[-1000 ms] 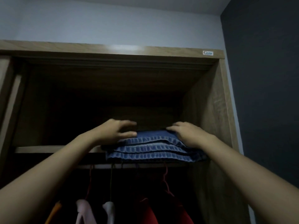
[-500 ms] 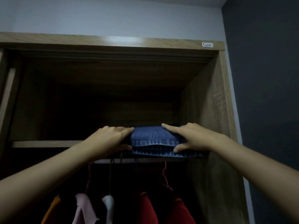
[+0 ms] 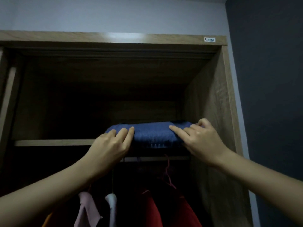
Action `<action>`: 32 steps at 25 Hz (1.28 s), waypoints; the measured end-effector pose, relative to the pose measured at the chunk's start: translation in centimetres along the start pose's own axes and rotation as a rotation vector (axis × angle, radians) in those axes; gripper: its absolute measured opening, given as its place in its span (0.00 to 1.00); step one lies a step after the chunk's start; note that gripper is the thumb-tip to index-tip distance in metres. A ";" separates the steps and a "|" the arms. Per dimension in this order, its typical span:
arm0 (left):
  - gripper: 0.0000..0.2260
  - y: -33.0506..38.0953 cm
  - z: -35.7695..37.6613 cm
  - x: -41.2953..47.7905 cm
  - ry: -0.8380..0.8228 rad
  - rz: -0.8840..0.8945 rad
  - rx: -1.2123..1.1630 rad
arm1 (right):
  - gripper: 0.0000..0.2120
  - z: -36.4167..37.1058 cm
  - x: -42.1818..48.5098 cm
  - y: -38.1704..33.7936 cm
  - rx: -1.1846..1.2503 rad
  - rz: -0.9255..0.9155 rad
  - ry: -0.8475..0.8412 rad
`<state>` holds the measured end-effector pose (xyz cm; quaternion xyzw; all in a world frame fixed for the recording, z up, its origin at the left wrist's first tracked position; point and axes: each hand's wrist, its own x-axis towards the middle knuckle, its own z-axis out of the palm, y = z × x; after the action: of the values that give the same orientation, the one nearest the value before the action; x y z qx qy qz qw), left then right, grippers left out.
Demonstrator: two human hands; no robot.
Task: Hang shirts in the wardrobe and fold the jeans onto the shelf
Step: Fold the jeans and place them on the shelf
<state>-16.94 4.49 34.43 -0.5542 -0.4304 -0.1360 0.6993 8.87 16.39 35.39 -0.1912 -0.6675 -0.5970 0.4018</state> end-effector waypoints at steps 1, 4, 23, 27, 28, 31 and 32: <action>0.21 -0.2 -0.4 0.2 0.005 -0.004 0.031 | 0.24 -0.6 0.2 0.3 -0.042 -0.006 0.045; 0.08 -1.3 -1.0 2.0 -0.027 -0.050 0.083 | 0.21 -1.5 1.8 1.9 -0.053 -0.011 0.130; 0.08 -3.5 4.9 7.8 0.123 -0.049 0.016 | 0.30 -0.8 6.1 8.4 0.710 0.357 -0.960; 0.05 -3.4 5.5 7.1 0.147 -0.032 0.043 | 0.23 -0.6 6.2 6.8 0.202 0.103 -0.850; 0.04 -3.4 5.6 7.1 0.173 -0.022 0.037 | 0.20 -0.5 6.2 6.4 0.058 0.032 -0.737; 0.04 -3.7 5.9 6.8 0.216 0.102 0.000 | 0.16 0.0 5.9 5.4 -0.045 0.069 -0.486; 0.06 -3.8 6.1 6.7 0.205 0.173 -0.027 | 0.14 0.0 5.7 5.1 -0.050 0.089 -0.454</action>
<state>-18.30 10.49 42.05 -0.5819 -0.3052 -0.1368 0.7413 9.16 16.18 43.03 -0.3598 -0.7167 -0.5368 0.2623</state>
